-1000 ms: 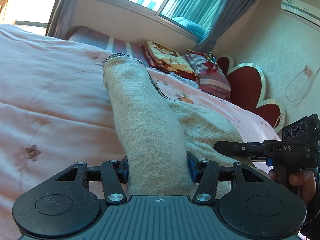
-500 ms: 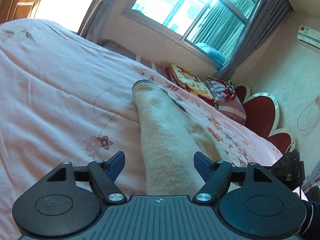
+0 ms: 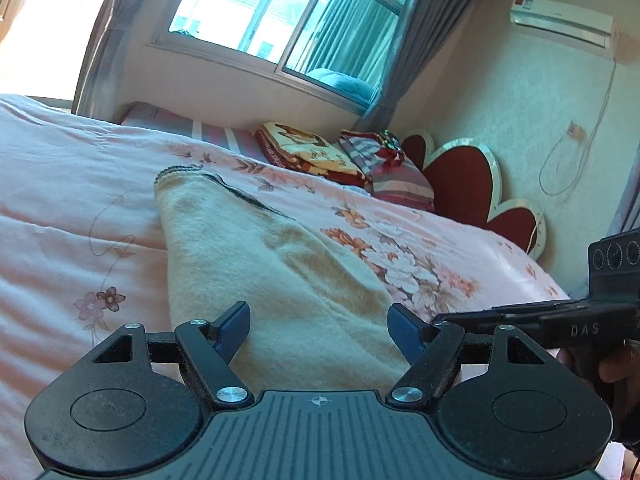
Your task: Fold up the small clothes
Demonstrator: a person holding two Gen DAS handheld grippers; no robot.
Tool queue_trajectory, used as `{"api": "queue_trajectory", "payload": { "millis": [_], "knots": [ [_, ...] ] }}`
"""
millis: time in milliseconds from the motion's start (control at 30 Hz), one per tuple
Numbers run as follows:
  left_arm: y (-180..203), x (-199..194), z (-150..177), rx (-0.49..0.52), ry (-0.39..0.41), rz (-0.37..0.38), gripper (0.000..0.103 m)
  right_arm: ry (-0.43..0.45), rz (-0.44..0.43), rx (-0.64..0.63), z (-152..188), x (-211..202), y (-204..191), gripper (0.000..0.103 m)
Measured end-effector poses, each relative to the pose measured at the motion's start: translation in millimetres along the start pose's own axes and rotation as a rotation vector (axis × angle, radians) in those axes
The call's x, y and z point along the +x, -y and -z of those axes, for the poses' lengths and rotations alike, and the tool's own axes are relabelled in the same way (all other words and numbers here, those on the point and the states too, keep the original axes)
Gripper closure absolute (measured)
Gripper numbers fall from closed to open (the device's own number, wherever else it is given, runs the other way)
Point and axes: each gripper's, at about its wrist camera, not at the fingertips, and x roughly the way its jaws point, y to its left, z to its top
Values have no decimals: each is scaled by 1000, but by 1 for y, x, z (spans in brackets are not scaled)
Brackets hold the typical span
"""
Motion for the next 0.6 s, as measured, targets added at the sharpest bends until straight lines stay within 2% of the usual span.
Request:
{"api": "queue_trajectory", "payload": {
  "millis": [100,200,233,300,400,467,500,533,567,600],
  "knots": [
    [4,-2,10,48,-30,-20,28,-61,64,-68,18,11,-4,76],
    [8,-5,18,82,-31,-49,27,-66,144,-49,27,17,5,82],
    [10,-4,20,100,-28,-62,27,-77,188,-50,30,20,8,76],
    [20,-2,26,173,-25,-112,27,-101,184,-18,37,27,16,73],
    [40,-3,31,287,-14,-204,27,-75,186,20,39,23,16,72],
    [50,-14,33,300,9,-237,27,-26,196,46,39,12,13,68],
    [54,-22,35,287,22,-247,23,-5,199,56,39,5,12,66],
    [57,-31,37,273,36,-261,6,12,204,60,40,-3,10,66],
    [61,-41,40,263,62,-284,0,21,212,59,41,-10,8,65],
    [67,-53,44,260,87,-310,0,29,218,57,42,-18,4,64]
  ]
}}
